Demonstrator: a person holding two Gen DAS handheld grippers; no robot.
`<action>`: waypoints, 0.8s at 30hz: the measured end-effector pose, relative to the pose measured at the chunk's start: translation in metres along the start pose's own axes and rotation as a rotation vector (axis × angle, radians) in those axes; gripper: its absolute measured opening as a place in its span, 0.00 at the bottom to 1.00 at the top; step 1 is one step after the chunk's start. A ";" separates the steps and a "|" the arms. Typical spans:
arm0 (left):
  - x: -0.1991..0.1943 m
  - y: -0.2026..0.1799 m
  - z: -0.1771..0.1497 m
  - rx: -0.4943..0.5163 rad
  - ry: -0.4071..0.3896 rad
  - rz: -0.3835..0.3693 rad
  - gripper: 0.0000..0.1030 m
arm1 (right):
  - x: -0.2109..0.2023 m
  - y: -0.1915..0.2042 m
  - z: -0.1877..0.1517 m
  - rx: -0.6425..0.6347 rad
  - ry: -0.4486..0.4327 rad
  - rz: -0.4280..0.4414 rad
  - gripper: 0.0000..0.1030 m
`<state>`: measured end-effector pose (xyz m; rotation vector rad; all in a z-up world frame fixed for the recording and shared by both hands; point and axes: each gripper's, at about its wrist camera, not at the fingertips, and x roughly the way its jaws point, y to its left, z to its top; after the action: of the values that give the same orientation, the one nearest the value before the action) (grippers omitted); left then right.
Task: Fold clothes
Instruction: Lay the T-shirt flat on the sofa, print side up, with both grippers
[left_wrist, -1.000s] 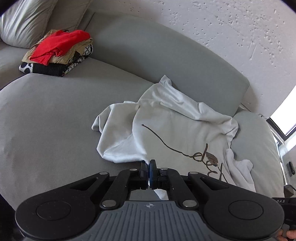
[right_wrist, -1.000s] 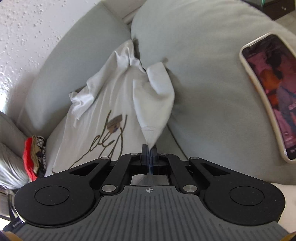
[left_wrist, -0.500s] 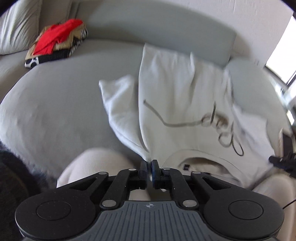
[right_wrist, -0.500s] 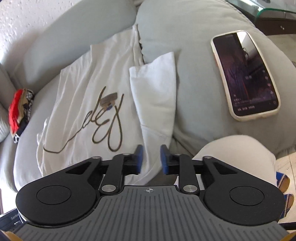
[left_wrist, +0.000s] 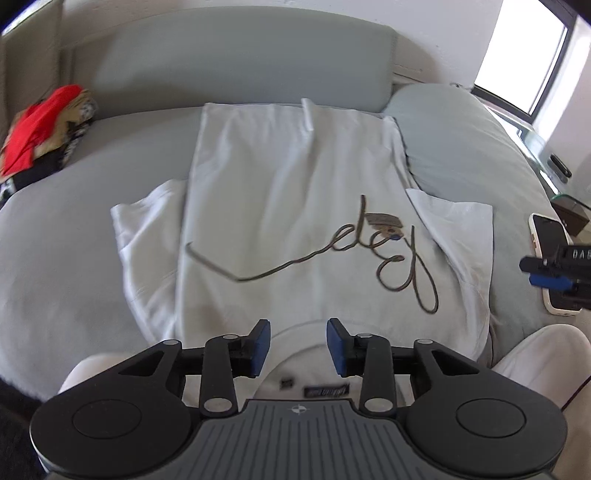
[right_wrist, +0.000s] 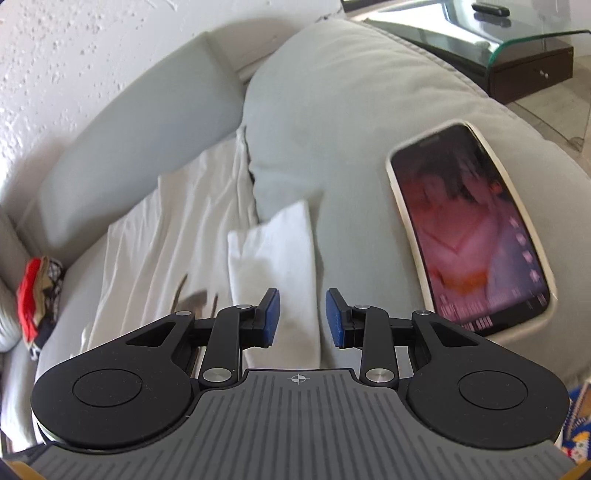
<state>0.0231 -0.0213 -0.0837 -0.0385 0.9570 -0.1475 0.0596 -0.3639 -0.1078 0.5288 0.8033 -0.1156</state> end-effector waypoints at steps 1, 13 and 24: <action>0.011 -0.005 0.003 0.009 0.016 0.000 0.35 | 0.007 0.001 0.005 -0.008 -0.011 -0.008 0.35; 0.068 -0.016 0.009 0.035 0.075 0.003 0.35 | 0.078 -0.027 0.054 0.131 0.037 0.032 0.35; 0.059 -0.005 0.016 -0.065 0.077 -0.061 0.42 | 0.059 0.007 0.046 -0.083 -0.026 -0.033 0.00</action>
<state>0.0691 -0.0354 -0.1214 -0.1230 1.0382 -0.1748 0.1326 -0.3747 -0.1207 0.4346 0.7884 -0.1188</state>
